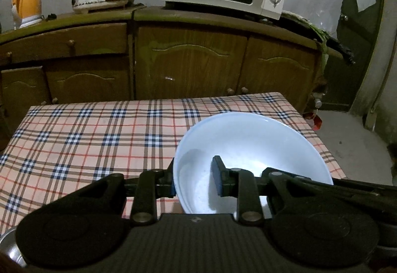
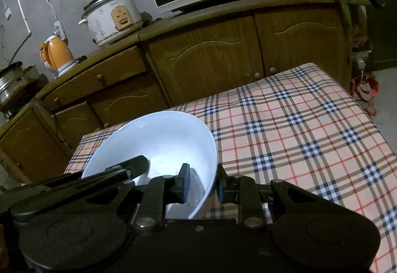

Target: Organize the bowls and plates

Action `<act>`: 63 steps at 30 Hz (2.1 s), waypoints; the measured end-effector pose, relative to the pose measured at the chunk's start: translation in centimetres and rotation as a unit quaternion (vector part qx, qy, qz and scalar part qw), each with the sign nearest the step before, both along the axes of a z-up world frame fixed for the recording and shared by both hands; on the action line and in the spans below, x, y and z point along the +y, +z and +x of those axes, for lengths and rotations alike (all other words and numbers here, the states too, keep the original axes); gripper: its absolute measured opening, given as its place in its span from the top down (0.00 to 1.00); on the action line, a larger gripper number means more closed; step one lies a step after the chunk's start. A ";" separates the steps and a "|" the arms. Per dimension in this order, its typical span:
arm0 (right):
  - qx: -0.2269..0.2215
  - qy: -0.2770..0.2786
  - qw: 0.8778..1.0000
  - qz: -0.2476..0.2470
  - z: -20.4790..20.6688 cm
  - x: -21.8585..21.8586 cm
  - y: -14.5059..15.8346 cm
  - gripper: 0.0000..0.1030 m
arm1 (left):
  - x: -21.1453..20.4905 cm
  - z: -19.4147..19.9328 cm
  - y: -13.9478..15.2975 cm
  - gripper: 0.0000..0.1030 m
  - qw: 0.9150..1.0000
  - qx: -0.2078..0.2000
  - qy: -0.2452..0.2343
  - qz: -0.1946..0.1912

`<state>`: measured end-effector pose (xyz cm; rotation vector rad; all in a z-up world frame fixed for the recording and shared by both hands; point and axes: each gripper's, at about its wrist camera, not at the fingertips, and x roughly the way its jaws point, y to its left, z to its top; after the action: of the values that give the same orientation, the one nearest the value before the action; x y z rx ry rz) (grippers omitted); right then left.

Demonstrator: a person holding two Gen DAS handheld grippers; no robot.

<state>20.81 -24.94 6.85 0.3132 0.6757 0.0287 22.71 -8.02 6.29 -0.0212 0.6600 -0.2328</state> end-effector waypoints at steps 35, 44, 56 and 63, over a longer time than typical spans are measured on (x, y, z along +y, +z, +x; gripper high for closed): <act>-0.015 0.002 1.000 -0.009 -5.9 1.0 0.7 0.72 | 0.4 -5.6 0.4 0.74 1.000 -0.018 0.004 -0.001; -0.018 0.001 1.000 -0.010 -6.9 0.9 0.6 0.72 | 0.3 -6.5 0.3 0.74 1.000 -0.023 0.002 0.000; -0.018 0.000 1.000 -0.011 -8.4 0.8 0.4 0.72 | 0.1 -7.3 0.2 0.74 1.000 -0.023 0.000 -0.001; -0.017 0.001 1.000 -0.011 -8.6 0.9 0.4 0.72 | 0.0 -7.7 0.0 0.73 1.000 -0.023 -0.001 0.001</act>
<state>12.25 -24.05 7.23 0.2901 0.6412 0.0278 15.02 -7.98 6.32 -0.0141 0.6148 -0.2341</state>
